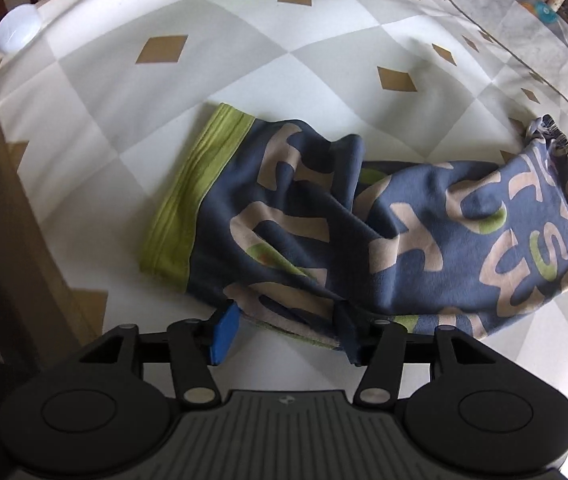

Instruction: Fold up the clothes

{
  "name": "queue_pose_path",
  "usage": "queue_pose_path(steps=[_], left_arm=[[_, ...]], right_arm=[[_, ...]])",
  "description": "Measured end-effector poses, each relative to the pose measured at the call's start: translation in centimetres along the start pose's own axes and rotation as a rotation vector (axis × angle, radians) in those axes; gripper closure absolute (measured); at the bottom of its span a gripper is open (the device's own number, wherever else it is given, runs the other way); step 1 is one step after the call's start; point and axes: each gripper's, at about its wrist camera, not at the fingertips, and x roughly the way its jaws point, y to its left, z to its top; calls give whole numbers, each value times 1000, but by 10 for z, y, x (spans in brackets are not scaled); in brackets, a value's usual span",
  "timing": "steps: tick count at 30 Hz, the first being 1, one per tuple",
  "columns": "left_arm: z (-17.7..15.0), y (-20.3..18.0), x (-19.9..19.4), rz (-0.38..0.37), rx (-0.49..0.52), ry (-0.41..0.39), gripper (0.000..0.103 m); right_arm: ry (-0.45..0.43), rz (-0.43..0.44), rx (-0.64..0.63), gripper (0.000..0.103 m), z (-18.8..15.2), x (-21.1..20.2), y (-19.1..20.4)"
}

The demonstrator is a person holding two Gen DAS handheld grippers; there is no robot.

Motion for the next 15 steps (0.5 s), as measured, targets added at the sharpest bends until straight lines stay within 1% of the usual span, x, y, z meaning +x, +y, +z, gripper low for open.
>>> queue_pose_path(steps=[5, 6, 7, 8, 9, 10, 15], left_arm=[[-15, -10, -9, 27, 66, 2, 50], [-19, -11, -10, 37, 74, 5, 46], [-24, -12, -12, 51, 79, 8, 38], [-29, -13, -14, 65, 84, 11, 34], [-34, -14, -15, 78, 88, 15, 26], [-40, -16, -16, 85, 96, 20, 23], [-64, -30, -26, 112, 169, 38, 23]], right_arm=[[-1, -2, 11, 27, 1, 0, -4], [-1, -2, 12, 27, 1, -1, -4], [-2, -2, 13, 27, 1, -2, -5], [-2, -1, 14, 27, 1, -2, -5], [-3, -1, 15, 27, 1, -2, -6], [-3, 0, 16, 27, 1, -3, -6], [-5, 3, 32, 27, 0, -5, -11]])
